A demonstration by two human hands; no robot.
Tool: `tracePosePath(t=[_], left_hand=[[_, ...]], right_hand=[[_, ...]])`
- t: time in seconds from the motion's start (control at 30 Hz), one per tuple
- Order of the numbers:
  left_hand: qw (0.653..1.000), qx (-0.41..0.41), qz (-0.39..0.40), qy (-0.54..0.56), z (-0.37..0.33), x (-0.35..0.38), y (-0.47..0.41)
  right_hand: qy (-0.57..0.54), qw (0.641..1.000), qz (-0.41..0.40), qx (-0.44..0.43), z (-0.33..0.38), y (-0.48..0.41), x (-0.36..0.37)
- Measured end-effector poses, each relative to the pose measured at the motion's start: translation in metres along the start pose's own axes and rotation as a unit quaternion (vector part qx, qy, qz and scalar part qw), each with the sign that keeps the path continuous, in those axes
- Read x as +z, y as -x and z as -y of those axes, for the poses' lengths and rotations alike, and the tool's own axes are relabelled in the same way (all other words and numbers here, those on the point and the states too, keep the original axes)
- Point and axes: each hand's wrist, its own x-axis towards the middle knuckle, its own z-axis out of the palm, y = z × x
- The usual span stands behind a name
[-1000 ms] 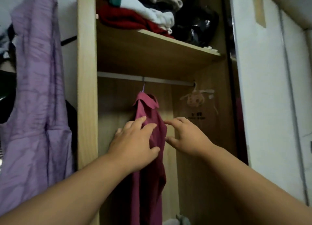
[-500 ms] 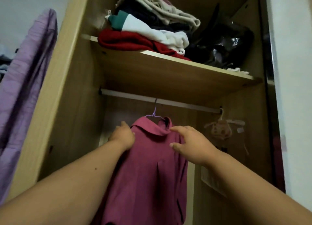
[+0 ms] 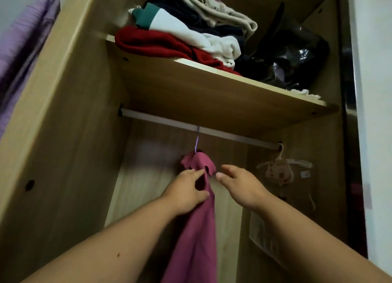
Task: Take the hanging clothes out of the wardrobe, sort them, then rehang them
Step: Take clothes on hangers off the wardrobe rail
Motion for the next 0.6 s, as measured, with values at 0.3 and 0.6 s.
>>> tracePosePath(t=[0.3,0.6], left_hand=[[0.988,0.131,0.076,0.012,0.022,0.033,-0.016],[0.984,0.138,-0.109,-0.015,0.083,0.003,-0.057]], right_hand=[[0.069,0.995,-0.015,0.064,0.002,-0.078,0.038],[0.14,0.979,-0.112,0.097,-0.026,-0.121,0.04]])
